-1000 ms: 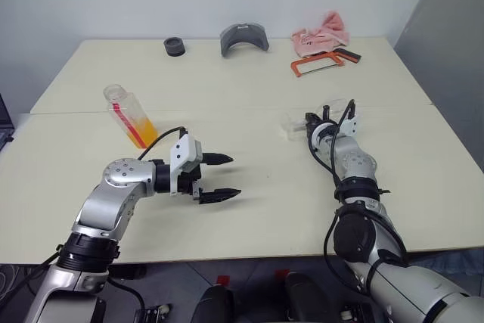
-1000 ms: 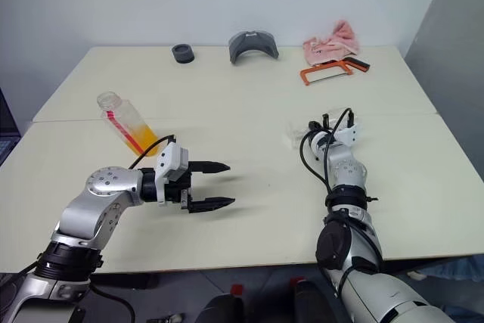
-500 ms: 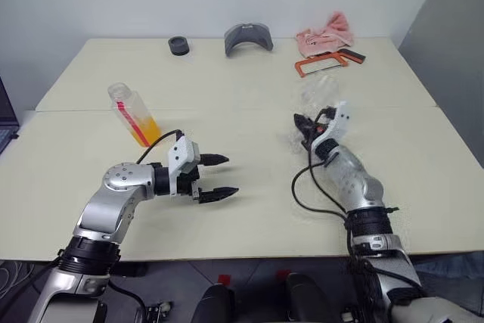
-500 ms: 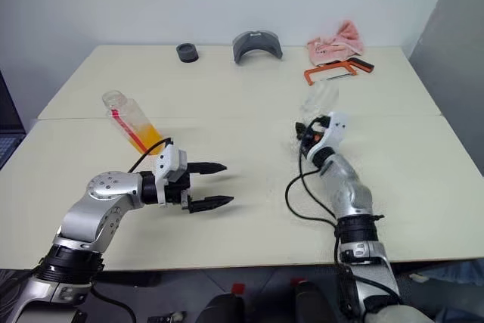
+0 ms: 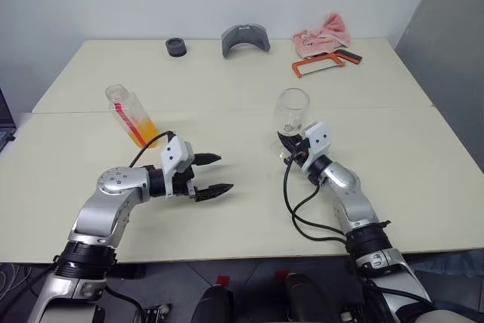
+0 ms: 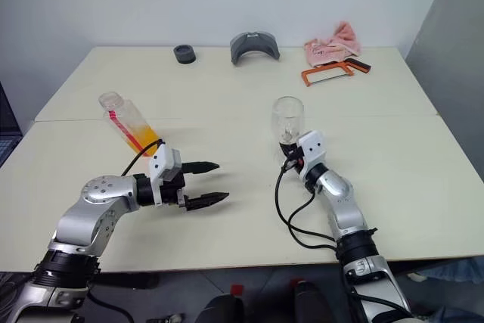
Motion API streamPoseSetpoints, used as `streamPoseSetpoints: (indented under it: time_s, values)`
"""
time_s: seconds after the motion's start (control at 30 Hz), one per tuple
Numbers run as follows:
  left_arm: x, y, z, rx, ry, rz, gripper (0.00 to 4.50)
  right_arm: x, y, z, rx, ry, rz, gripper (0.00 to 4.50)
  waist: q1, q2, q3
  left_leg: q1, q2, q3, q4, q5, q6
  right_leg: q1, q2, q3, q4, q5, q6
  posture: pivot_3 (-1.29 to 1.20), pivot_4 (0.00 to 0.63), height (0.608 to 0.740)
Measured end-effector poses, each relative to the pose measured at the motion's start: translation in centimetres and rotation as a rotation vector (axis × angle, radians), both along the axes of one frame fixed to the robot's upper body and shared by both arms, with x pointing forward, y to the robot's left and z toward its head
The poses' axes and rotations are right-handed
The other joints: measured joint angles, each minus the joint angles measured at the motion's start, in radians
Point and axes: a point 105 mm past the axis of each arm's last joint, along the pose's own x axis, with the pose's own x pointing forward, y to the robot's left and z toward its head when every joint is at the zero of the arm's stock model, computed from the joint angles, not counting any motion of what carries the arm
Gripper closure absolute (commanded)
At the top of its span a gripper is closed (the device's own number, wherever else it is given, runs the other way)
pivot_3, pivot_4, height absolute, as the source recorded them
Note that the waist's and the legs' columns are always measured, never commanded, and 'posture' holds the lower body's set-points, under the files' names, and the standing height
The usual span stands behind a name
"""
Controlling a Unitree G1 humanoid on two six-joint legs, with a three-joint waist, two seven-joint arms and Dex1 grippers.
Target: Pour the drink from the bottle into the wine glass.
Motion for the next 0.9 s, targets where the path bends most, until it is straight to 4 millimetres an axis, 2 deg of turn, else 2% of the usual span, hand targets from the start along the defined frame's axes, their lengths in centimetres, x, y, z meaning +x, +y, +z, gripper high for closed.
streamPoseSetpoints:
  time_s: [0.2,0.33,0.43,0.5,0.6,0.9]
  values:
    - [1.1,2.0,0.9,-0.035,-0.07,0.169,0.0,0.7,2.2,0.5,-0.029,-0.066,0.061,4.21,-0.002,0.0,0.001,0.0,0.001,0.001,0.0,0.0,0.0,-0.001,0.0,0.0,0.0,0.0,0.0,0.0,0.15,0.74]
    - [1.4,2.6,1.4,-0.052,-0.108,0.247,0.0,1.2,6.3,1.7,-0.033,-0.077,0.177,4.21,-0.005,0.0,0.001,-0.001,0.002,0.001,0.0,0.0,0.0,-0.002,0.0,0.0,0.001,0.0,0.0,0.0,0.15,0.74]
    - [1.1,2.9,1.6,-0.059,-0.124,0.27,0.0,1.5,8.3,2.6,-0.038,-0.095,0.221,4.21,-0.002,0.0,0.001,-0.001,0.002,0.0,0.0,0.0,-0.001,-0.002,-0.002,0.0,0.001,0.0,0.0,0.0,0.15,0.74]
    - [0.9,3.1,2.1,-0.067,-0.143,0.286,0.0,1.5,9.0,2.1,-0.048,-0.077,0.235,4.21,0.001,0.0,0.001,-0.001,0.0,0.0,0.0,0.0,-0.001,-0.002,-0.002,-0.001,0.0,0.0,0.0,0.0,0.15,0.74]
    - [0.7,3.4,2.4,-0.066,-0.151,0.304,0.0,1.5,9.2,0.7,-0.065,-0.034,0.24,4.21,0.005,0.0,0.001,-0.002,-0.002,0.0,0.0,0.0,-0.001,-0.002,-0.003,0.0,0.0,0.0,0.0,0.0,0.15,0.74]
    - [0.2,2.6,4.2,-0.083,-0.203,0.286,0.0,1.5,9.4,0.6,-0.071,-0.027,0.262,4.21,0.001,0.0,0.001,-0.001,-0.001,0.0,0.0,0.0,-0.001,-0.002,-0.003,-0.001,0.001,0.0,0.0,0.0,0.15,0.74]
